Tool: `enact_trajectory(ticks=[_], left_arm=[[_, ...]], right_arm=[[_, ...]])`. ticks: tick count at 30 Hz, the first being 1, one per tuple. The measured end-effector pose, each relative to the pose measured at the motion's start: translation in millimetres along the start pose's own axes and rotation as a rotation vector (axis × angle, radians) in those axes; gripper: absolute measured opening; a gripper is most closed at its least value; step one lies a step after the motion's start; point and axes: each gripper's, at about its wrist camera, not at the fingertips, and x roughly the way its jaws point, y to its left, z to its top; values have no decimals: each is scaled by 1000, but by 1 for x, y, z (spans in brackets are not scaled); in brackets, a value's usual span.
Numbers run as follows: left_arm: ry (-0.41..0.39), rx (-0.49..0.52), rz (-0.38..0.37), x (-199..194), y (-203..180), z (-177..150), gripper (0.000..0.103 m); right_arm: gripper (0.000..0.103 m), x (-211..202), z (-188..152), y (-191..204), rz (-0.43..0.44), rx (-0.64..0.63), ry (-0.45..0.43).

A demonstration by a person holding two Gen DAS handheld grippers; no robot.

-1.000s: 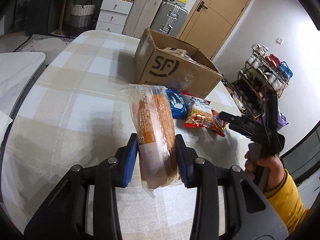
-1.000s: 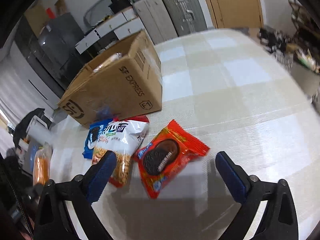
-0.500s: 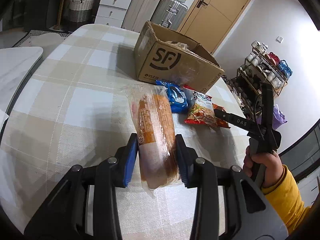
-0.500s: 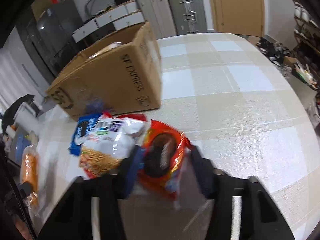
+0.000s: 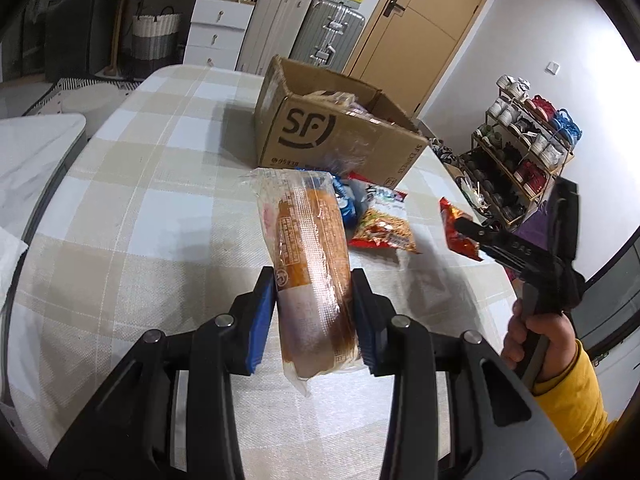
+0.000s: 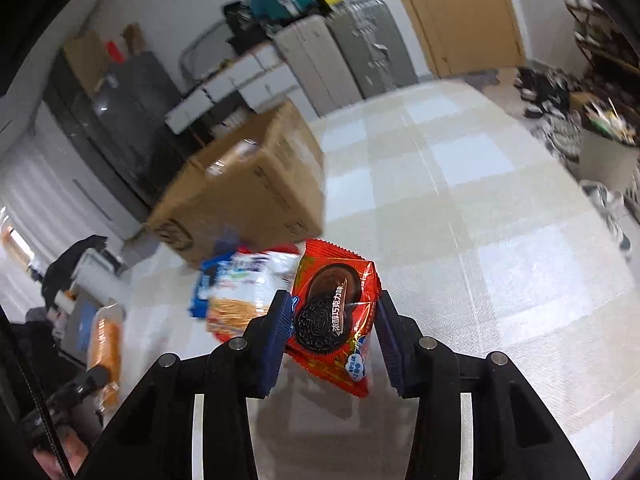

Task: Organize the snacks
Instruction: 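Lift the bread roll and Oreo pack and carry them over the SF box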

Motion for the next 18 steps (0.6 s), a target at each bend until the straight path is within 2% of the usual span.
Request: enact_trajectory(ticks=[9,14,18], left_arm=[[-64,41,22,-35,-21,2,34],[-97,68,33,-57,-34,0,34],[-112,86,42,-72,-43,-4,34]], right_arm=[[42,-75,-8,47,218,-120,-134],[42,-98,-14,70,292,-142,-154],[42,-109,-23,85,316,-171,-159]])
